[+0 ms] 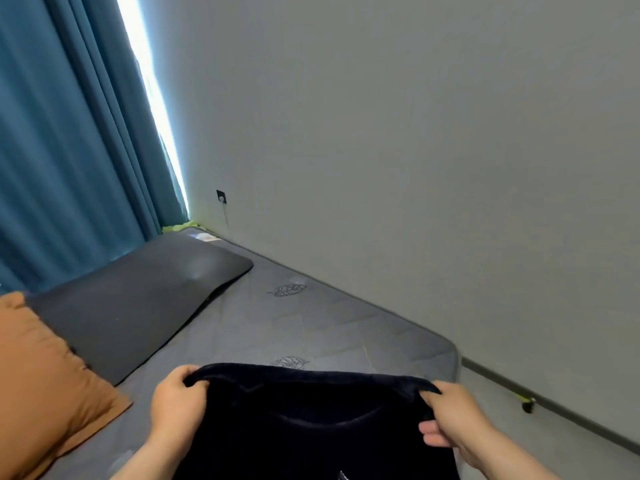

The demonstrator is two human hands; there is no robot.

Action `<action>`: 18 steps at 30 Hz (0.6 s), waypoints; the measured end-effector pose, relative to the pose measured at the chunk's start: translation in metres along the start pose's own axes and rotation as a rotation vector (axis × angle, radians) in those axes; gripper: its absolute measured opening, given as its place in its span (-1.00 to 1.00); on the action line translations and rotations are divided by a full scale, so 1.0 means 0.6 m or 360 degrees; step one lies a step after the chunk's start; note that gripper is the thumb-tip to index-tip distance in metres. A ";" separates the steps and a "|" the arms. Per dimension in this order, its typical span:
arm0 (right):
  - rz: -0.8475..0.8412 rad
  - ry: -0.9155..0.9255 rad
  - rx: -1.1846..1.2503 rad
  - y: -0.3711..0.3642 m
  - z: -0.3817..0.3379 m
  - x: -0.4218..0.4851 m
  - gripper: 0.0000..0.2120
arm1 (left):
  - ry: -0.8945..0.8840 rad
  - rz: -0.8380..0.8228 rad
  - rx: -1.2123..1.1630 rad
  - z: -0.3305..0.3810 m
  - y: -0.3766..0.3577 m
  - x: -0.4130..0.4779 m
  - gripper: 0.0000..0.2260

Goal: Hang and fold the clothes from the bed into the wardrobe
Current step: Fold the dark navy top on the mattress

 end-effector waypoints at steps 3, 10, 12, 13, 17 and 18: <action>0.0069 0.0005 0.0326 -0.046 0.056 0.171 -0.78 | 0.0053 0.0090 -0.0023 -0.053 -0.150 0.083 -0.83; 0.0163 0.0291 -0.0530 -0.155 0.263 0.530 -0.78 | 0.0044 -0.0084 0.0247 -0.253 -0.517 0.248 -0.84; 0.0288 0.0399 -0.0828 -0.171 0.314 0.567 -0.75 | -0.0085 -0.0076 0.0363 -0.297 -0.581 0.269 -0.81; 0.0395 0.0472 -0.0948 -0.174 0.323 0.575 -0.76 | -0.0127 -0.0029 0.0427 -0.310 -0.598 0.277 -0.81; 0.0705 0.0564 -0.0998 -0.156 0.288 0.639 -0.83 | -0.0149 0.0233 0.0639 -0.304 -0.634 0.339 -0.82; 0.0719 0.0563 -0.1007 -0.151 0.270 0.669 -0.81 | -0.0158 0.0267 0.0699 -0.287 -0.646 0.365 -0.81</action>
Point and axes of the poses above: each hand's wrist, its own x-axis towards the middle knuckle, its own y-axis out of the back of the hand, z = x × y, the point moved 9 cm from there along x, towards the middle knuckle, and after that the axes turned 6 degrees about x, right-handed, at the moved point
